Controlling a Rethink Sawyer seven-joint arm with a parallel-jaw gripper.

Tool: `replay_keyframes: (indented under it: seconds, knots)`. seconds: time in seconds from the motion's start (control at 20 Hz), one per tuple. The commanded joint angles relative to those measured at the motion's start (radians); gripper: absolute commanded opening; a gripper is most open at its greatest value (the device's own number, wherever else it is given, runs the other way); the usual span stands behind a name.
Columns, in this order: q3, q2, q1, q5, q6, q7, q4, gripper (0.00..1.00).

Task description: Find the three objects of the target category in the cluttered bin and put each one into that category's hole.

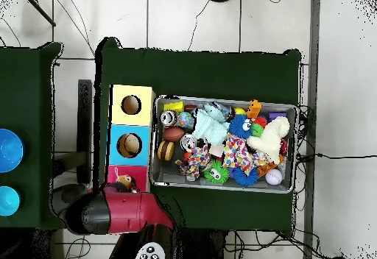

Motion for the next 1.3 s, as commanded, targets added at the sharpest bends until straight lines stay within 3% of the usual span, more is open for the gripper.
replay_keyframes:
  seconds: [0.05, 0.6, 0.65, 1.3]
  knots:
    - [0.025, -0.136, -0.066, 0.048, 0.112, 0.145, -0.027, 1.0]
    - [0.054, -0.148, -0.085, 0.027, 0.036, 0.13, 0.011, 1.0]
    - [0.055, -0.149, -0.085, 0.019, 0.022, 0.13, 0.013, 0.0]
    - [0.046, -0.136, -0.069, 0.022, 0.017, 0.165, 0.008, 0.0]
